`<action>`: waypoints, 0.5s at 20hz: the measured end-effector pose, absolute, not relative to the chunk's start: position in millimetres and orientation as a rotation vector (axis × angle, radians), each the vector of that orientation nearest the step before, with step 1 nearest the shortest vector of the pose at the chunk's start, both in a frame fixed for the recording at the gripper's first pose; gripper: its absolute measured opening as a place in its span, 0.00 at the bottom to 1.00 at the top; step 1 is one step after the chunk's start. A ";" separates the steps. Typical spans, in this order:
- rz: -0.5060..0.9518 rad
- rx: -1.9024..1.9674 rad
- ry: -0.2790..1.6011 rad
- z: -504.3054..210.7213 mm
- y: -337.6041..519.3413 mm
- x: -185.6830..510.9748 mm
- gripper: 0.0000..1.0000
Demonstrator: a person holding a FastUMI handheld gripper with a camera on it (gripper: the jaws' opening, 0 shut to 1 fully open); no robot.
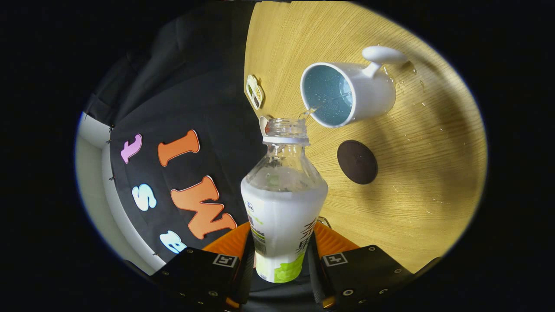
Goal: Take the bottle from table, then pour the juice into the cup, finally place the bottle on the coaster
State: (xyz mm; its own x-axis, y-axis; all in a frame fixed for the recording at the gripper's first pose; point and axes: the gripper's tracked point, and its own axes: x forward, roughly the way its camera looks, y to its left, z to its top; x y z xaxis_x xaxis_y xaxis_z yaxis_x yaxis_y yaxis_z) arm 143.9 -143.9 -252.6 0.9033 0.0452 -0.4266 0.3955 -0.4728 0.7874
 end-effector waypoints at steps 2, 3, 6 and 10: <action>-0.428 2.041 0.314 -253.3 -145.4 144.0 0.56; -0.428 2.048 0.307 -251.4 -146.3 144.6 0.56; -0.428 2.067 0.297 -249.9 -149.1 145.6 0.56; -0.433 2.080 0.287 -249.8 -153.5 145.6 0.56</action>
